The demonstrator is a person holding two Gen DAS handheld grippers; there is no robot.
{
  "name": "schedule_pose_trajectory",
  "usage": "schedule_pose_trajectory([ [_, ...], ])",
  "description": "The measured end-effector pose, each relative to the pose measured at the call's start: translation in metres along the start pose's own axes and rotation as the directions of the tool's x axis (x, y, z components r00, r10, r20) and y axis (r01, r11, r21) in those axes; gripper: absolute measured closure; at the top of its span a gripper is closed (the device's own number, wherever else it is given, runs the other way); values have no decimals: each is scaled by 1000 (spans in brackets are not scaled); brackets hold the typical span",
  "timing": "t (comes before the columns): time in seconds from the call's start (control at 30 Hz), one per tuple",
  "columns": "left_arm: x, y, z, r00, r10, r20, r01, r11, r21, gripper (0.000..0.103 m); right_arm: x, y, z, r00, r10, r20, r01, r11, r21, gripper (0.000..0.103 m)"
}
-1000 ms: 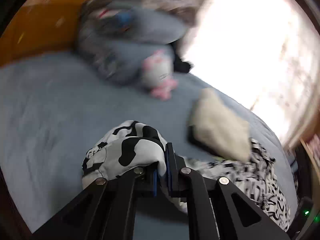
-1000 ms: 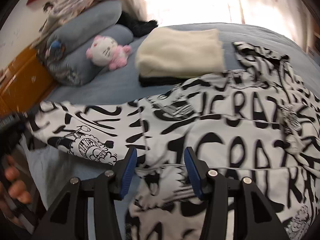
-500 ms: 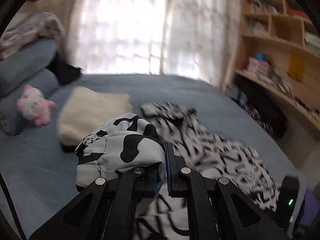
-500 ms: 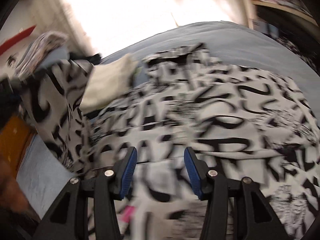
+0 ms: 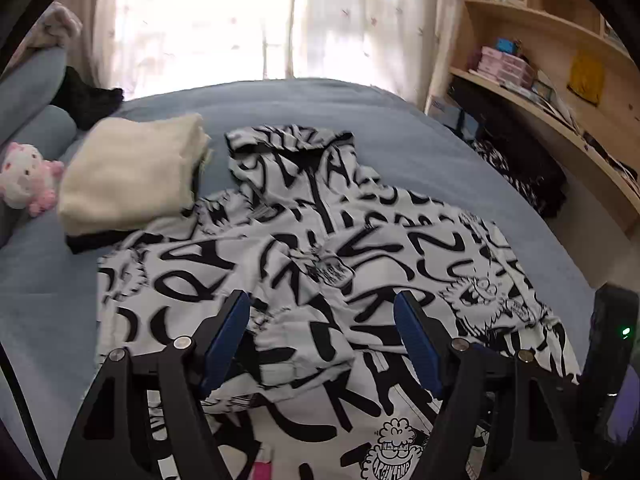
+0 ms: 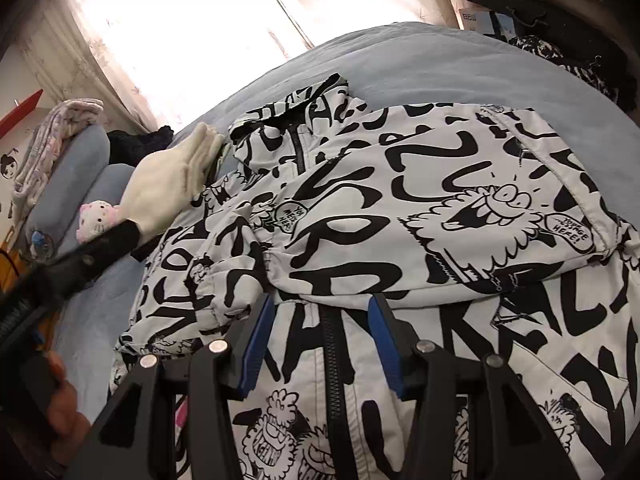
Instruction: Fold large clothes
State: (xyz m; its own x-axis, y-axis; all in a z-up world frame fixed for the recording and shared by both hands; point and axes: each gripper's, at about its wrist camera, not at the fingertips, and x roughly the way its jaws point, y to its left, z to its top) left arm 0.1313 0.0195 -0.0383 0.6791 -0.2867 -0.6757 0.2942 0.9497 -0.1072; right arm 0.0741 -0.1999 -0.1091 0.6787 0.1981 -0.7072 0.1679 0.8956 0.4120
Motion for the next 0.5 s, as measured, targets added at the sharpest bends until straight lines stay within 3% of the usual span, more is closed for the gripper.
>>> schedule_pose_trajectory([
  [0.17, -32, 20, 6, 998, 51, 40, -49, 997, -52, 30, -1, 11, 5, 997, 72, -20, -72, 997, -19, 54],
  [0.27, -46, 41, 0, 995, 97, 38, -92, 990, -110, 30, 0, 28, 11, 996, 77, -38, -81, 992, -96, 53],
  [0.37, -50, 68, -15, 984, 175, -18, -176, 971, -162, 30, 3, 48, 12, 993, 104, -60, -113, 976, -186, 49],
  [0.5, -45, 100, -39, 971, 225, -84, -238, 949, -207, 30, 15, 82, 11, 986, 126, -107, -156, 927, -341, 48],
])
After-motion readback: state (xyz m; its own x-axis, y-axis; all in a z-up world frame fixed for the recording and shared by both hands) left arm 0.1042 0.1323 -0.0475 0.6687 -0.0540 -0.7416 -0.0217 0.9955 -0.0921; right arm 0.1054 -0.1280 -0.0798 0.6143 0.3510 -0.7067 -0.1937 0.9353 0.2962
